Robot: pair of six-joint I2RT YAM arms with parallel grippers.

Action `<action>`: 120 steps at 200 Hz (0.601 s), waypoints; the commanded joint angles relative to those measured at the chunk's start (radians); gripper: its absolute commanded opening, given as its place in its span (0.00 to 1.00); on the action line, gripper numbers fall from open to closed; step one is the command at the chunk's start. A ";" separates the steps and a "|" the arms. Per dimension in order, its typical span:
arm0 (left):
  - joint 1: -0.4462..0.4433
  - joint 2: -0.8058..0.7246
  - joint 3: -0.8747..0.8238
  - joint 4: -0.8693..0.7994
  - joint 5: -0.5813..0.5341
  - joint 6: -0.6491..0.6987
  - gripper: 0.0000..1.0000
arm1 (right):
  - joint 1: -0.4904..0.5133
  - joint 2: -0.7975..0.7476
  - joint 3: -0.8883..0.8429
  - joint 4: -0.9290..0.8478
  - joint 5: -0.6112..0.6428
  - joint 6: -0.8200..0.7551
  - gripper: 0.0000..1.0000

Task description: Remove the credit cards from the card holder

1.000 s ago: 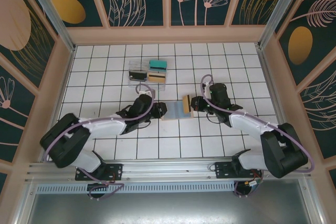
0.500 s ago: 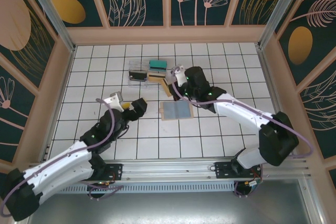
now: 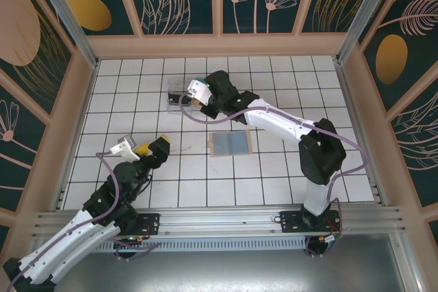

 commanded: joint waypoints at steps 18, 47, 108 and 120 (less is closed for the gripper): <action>0.002 -0.011 0.008 -0.098 -0.027 -0.017 0.99 | 0.015 0.066 0.107 -0.051 0.050 -0.249 0.00; 0.002 -0.011 0.014 -0.116 -0.037 -0.014 0.99 | 0.016 0.109 0.134 -0.034 0.055 -0.319 0.00; 0.002 -0.008 0.027 -0.134 -0.041 -0.014 0.99 | 0.008 0.190 0.152 -0.022 0.084 -0.360 0.00; 0.002 -0.004 0.027 -0.135 -0.041 -0.014 0.99 | 0.001 0.203 0.159 -0.020 0.089 -0.360 0.00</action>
